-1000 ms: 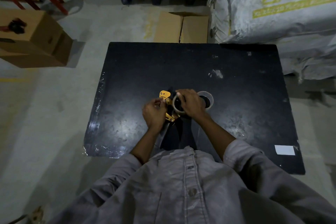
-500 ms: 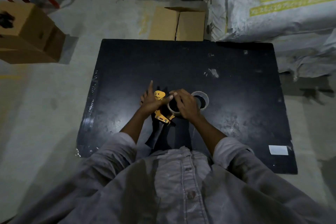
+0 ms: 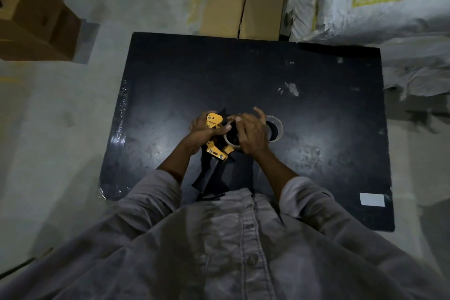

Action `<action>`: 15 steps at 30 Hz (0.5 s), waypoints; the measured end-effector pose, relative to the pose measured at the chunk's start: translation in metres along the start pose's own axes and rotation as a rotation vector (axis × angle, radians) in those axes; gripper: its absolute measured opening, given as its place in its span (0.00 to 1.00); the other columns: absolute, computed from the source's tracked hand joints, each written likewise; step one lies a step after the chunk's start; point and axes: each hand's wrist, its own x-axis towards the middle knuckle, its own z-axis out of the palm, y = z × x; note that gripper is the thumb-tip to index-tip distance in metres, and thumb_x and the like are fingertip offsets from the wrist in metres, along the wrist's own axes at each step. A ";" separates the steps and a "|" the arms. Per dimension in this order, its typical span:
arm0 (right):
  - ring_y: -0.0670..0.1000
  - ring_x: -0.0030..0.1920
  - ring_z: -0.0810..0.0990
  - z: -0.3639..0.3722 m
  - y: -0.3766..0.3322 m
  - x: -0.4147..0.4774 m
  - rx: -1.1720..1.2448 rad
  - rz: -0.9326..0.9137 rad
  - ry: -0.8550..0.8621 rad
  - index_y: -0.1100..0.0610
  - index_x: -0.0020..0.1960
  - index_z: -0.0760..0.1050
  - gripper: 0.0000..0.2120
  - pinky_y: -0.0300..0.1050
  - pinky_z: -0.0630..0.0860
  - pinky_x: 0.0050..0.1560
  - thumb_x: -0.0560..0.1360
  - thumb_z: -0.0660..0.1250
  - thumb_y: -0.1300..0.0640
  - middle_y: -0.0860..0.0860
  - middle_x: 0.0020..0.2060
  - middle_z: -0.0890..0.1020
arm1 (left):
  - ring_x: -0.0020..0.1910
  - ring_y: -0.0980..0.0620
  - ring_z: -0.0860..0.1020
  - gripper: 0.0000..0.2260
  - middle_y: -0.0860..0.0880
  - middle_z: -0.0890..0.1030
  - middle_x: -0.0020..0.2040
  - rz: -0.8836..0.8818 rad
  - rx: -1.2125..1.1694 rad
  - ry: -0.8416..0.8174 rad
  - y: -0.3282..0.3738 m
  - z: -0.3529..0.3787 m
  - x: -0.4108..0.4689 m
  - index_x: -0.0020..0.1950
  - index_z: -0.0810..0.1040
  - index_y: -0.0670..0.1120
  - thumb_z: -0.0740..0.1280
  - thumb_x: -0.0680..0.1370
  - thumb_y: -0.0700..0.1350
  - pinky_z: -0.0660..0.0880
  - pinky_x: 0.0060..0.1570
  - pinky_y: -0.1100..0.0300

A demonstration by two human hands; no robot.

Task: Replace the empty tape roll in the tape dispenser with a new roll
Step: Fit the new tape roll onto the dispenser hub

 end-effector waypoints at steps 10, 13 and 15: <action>0.54 0.57 0.84 0.016 0.018 -0.009 -0.358 -0.040 -0.029 0.51 0.57 0.84 0.18 0.64 0.64 0.79 0.90 0.54 0.52 0.49 0.52 0.88 | 0.75 0.46 0.65 0.37 0.51 0.69 0.70 0.029 0.160 0.096 0.029 0.012 -0.030 0.67 0.73 0.62 0.83 0.63 0.71 0.67 0.76 0.43; 0.57 0.54 0.85 0.016 0.012 0.000 -0.262 0.038 -0.050 0.54 0.53 0.85 0.23 0.63 0.68 0.75 0.90 0.52 0.49 0.52 0.48 0.89 | 0.79 0.42 0.62 0.40 0.48 0.68 0.75 -0.023 0.192 0.057 0.024 0.007 -0.015 0.70 0.77 0.59 0.81 0.62 0.74 0.65 0.81 0.40; 0.58 0.52 0.86 0.021 0.010 0.005 -0.225 0.145 -0.100 0.57 0.48 0.86 0.32 0.60 0.68 0.74 0.90 0.47 0.44 0.55 0.44 0.90 | 0.78 0.44 0.63 0.41 0.47 0.71 0.75 -0.062 0.214 0.038 0.011 0.007 -0.002 0.70 0.78 0.58 0.81 0.62 0.75 0.63 0.82 0.44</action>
